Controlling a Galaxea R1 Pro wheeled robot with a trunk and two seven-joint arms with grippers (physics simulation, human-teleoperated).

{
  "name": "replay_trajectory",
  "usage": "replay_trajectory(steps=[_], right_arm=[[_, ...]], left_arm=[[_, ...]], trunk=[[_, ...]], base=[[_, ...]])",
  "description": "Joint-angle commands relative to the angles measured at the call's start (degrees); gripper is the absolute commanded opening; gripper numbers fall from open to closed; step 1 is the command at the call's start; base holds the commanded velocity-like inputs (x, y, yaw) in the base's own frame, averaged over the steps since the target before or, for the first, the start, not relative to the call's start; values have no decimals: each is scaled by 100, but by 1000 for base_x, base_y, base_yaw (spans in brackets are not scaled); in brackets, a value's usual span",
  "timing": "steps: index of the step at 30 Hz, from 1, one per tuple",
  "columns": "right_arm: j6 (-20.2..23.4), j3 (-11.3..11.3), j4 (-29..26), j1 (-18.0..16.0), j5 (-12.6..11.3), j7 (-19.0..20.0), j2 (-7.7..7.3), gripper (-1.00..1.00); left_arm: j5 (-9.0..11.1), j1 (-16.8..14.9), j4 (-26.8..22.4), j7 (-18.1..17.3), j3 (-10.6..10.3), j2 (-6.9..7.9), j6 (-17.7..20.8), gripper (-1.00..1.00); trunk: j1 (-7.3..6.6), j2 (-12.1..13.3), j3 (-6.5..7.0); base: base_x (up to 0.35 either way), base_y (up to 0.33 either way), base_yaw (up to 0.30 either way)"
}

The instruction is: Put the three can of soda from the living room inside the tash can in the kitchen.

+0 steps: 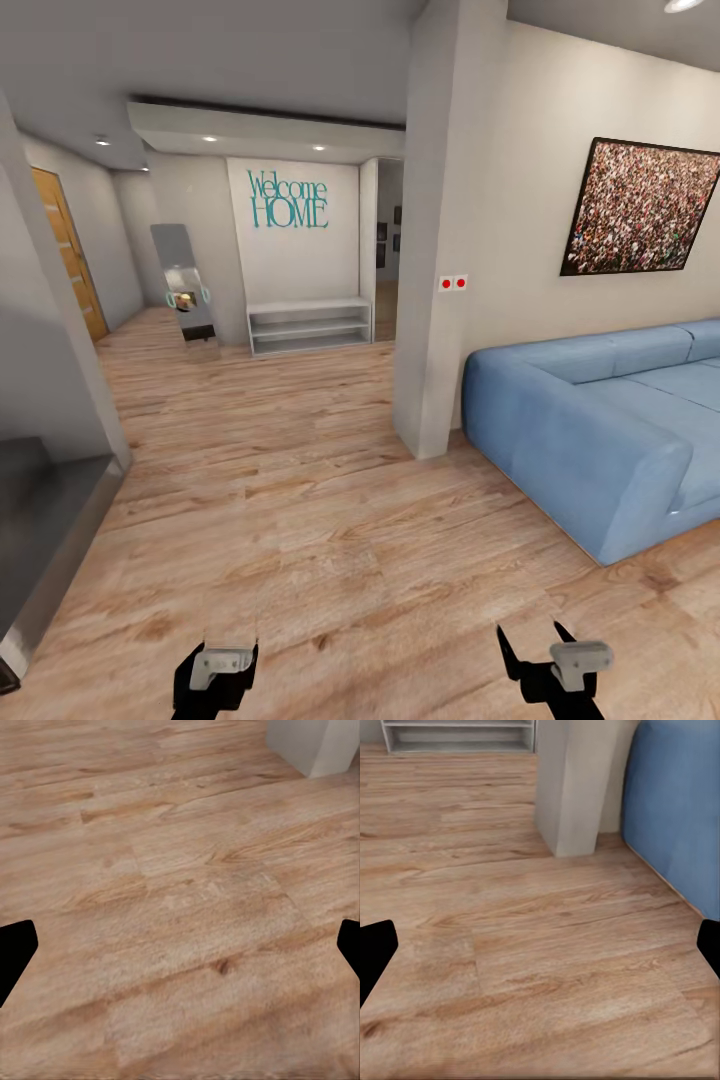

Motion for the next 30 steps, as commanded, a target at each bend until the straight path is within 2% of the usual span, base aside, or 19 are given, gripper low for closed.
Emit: replay_trajectory(steps=[1, 4, 9, 14, 24, 30], right_arm=[[-1, -8, 9, -1, 0, 0, 1, 100], [3, -35, 37, -1, -4, -6, 2, 100], [-4, -91, 100, -3, -8, -8, -4, 100], [-8, -357, 119, -3, -12, -9, 4, 100], [-136, -462, 110, -4, -8, -9, 9, 100], [-211, -476, 123, -4, -11, -8, 11, 100]], left_arm=[[0, -1, 49, 0, 0, -1, 0, 100], [3, -4, 366, 1, 1, -7, -1, 100], [14, -9, 561, -11, 5, -16, -34, 100], [43, -11, 632, -15, 19, -14, -79, 100], [70, -3, 546, 17, 45, -13, -107, 100], [77, -2, 128, 3, 63, 7, -103, 100]], trunk=[[0, 0, 0], [0, 0, 0], [0, 0, 0], [0, 0, 0], [0, 0, 0], [0, 0, 0]], base=[[0, 0, 0], [0, 0, 0], [0, 0, 0], [0, 0, 0], [0, 0, 0], [0, 0, 0]])
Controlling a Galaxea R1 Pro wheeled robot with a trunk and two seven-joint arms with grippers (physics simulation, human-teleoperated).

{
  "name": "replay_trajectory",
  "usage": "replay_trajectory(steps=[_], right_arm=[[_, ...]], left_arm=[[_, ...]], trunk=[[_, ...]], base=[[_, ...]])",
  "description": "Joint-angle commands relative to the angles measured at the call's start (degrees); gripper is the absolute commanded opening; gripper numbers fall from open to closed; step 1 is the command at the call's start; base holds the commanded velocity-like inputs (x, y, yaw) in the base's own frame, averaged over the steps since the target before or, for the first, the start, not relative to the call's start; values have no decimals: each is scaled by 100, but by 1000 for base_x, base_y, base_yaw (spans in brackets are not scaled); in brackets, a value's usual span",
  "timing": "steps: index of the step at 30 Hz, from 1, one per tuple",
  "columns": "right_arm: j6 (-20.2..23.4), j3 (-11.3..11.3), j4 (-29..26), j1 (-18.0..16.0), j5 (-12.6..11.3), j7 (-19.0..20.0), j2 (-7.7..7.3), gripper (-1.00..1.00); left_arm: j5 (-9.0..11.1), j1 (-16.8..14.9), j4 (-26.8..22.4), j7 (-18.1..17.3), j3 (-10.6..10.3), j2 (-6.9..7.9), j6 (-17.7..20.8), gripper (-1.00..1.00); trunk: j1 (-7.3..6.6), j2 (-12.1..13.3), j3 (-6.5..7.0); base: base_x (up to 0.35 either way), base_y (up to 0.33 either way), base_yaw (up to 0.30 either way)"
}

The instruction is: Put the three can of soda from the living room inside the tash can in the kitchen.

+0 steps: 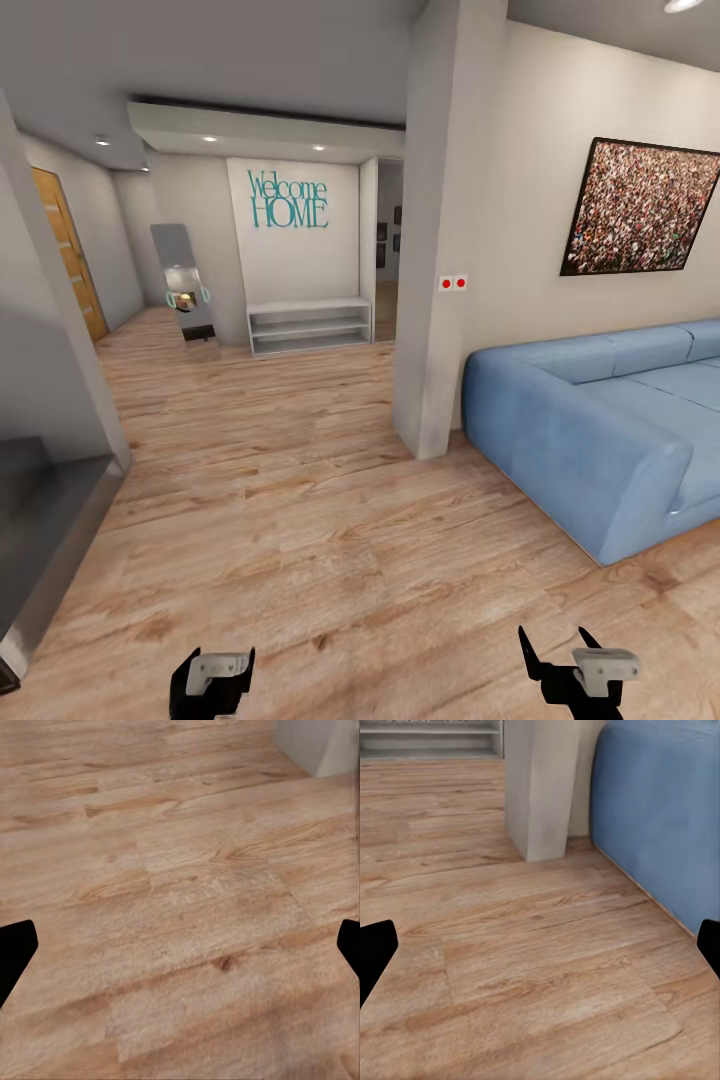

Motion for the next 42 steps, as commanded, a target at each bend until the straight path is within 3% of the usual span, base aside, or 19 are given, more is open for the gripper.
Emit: replay_trajectory(steps=[1, 8, 42], right_arm=[[-4, 1, 2, 0, 0, 2, 0, 100], [-12, 4, 29, 0, 6, -1, 1, 100], [-195, 13, 168, 0, 11, -1, 1, 100]], left_arm=[[0, 0, -88, -4, 0, 5, 1, 100], [-4, 5, -420, -3, -12, 24, -2, 100], [-76, 1, -411, -3, 1, 23, -3, 100]], trunk=[[0, 0, 0], [0, 0, 0], [0, 0, 0]], base=[[0, 0, 0], [0, 0, 0], [0, 0, 0]])
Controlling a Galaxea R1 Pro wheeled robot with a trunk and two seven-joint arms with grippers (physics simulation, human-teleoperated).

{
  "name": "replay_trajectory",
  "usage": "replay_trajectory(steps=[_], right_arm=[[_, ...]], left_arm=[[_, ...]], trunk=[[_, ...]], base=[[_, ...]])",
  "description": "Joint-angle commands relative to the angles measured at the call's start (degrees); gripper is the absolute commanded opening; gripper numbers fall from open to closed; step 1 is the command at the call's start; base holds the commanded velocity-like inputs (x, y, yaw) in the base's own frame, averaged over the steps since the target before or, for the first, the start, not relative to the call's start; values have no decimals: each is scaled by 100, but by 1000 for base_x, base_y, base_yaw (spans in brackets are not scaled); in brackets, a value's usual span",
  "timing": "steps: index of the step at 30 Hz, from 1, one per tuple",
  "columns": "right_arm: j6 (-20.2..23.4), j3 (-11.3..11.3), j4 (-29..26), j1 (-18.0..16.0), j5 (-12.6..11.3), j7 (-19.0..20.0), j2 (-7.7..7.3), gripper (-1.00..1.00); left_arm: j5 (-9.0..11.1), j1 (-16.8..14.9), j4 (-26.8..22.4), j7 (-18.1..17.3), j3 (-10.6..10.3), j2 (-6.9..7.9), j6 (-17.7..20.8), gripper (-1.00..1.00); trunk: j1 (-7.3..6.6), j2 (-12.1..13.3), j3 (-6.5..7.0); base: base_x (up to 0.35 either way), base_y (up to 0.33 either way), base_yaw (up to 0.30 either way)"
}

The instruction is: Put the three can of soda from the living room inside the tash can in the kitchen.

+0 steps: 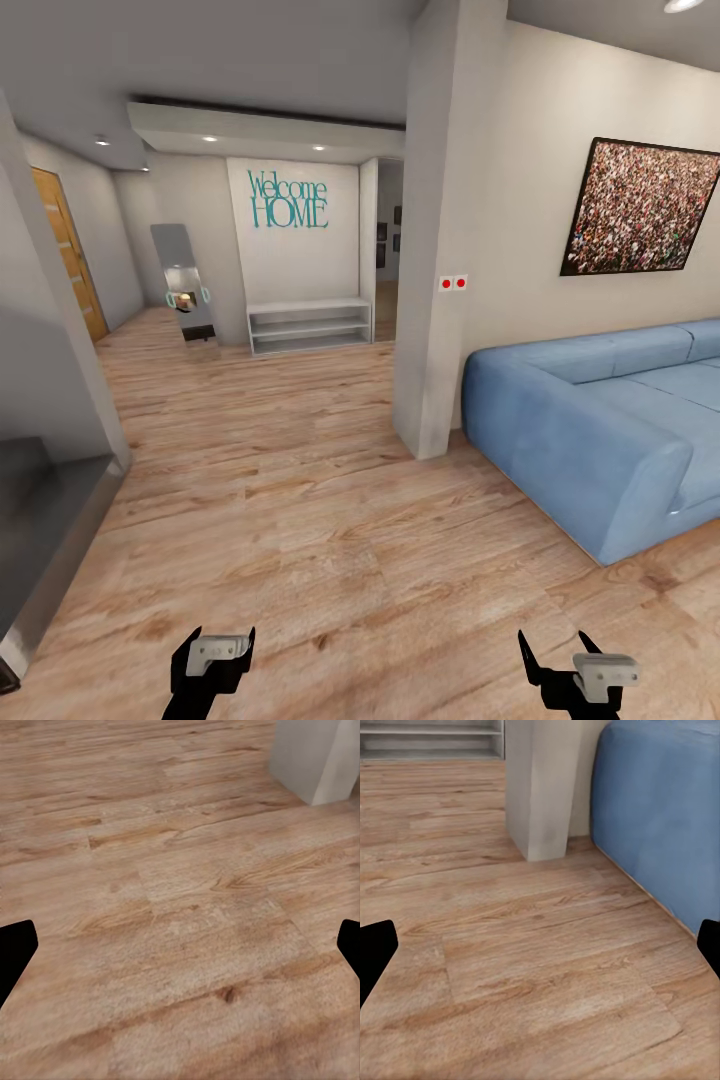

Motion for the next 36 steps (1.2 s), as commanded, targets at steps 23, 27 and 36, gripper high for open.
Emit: replay_trajectory(steps=[23, 27, 36], right_arm=[[-4, 32, 1, 0, 17, 0, 2, 100], [-3, 19, 1, 0, 3, 0, 3, 100], [-1, 21, 1, 0, -6, -2, 7, 100]], left_arm=[[20, 0, 171, 1, -16, 0, 0, 100], [36, 0, 185, -2, -18, 0, 0, 100], [35, 0, 193, -15, -19, 0, 0, 100]], trunk=[[0, 0, 0], [0, 0, 0], [0, 0, 0]], base=[[0, 0, 0], [0, 0, 0], [0, 0, -94]])
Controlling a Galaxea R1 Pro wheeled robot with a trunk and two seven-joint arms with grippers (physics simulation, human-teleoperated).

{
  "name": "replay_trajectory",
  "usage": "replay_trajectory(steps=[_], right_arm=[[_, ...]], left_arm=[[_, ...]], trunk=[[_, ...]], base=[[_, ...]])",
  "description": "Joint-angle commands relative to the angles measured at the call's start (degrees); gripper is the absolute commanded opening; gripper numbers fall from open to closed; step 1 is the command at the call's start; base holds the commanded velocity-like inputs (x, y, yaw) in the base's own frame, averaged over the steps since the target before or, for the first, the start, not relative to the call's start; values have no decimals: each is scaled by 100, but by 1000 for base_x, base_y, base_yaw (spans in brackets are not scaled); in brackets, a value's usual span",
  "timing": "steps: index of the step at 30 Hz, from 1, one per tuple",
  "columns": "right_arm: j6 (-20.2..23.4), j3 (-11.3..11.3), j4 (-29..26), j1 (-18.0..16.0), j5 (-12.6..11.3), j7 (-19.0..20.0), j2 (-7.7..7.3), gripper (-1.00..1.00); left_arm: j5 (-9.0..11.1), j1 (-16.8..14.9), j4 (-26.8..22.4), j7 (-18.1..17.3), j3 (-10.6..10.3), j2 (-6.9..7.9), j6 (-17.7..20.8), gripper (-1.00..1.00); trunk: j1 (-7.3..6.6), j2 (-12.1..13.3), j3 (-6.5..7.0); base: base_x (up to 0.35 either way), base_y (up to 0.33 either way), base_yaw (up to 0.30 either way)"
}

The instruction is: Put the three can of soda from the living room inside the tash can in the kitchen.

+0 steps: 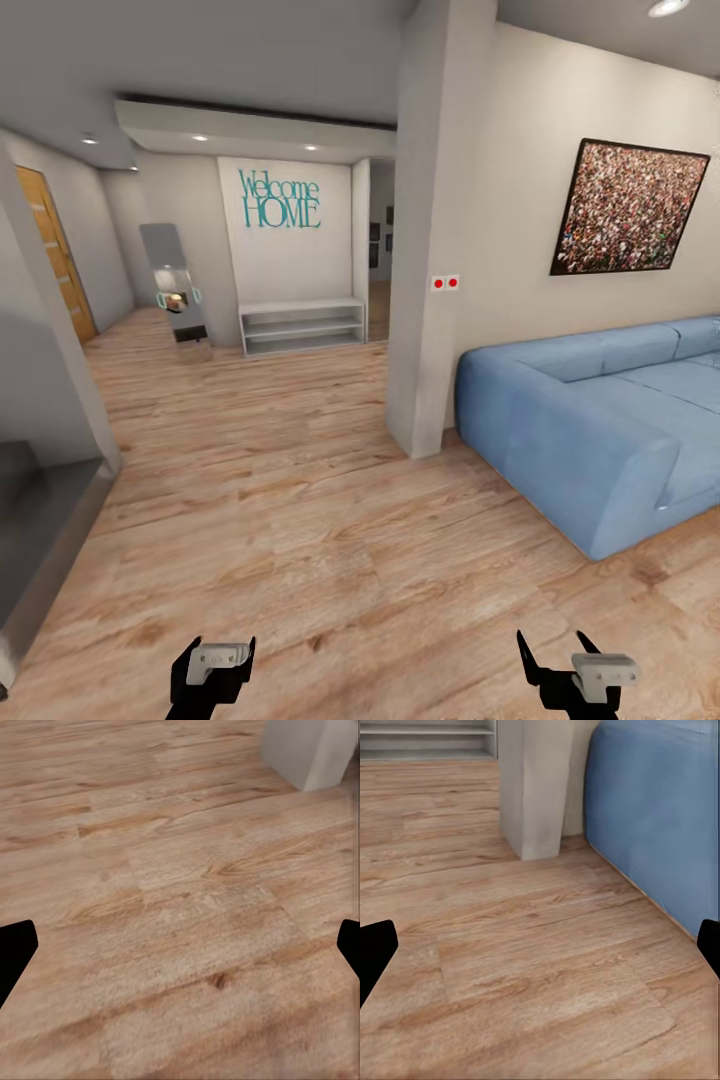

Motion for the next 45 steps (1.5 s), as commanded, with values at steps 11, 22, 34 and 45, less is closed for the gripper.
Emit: replay_trajectory(steps=[11, 22, 34, 45], right_arm=[[-5, 20, 0, -1, -3, 2, -3, 100], [-9, 6, 0, 0, -8, 2, -2, 100], [0, -19, 0, 0, -24, -5, 2, 100], [6, -16, 0, -9, -359, 2, 0, 100]], left_arm=[[-21, 0, 12, -1, -7, 0, 0, 100], [-21, 0, 18, -2, -17, 0, 5, 100], [-21, 0, 18, -2, -18, 0, 9, 100], [-31, 0, 18, -2, -31, 0, 2, 100]], trunk=[[0, 0, 0], [0, 0, 0], [0, 0, 0], [0, 0, 13]], base=[[0, 0, -28], [35, 47, -1], [152, 222, -146], [94, 152, -248]])
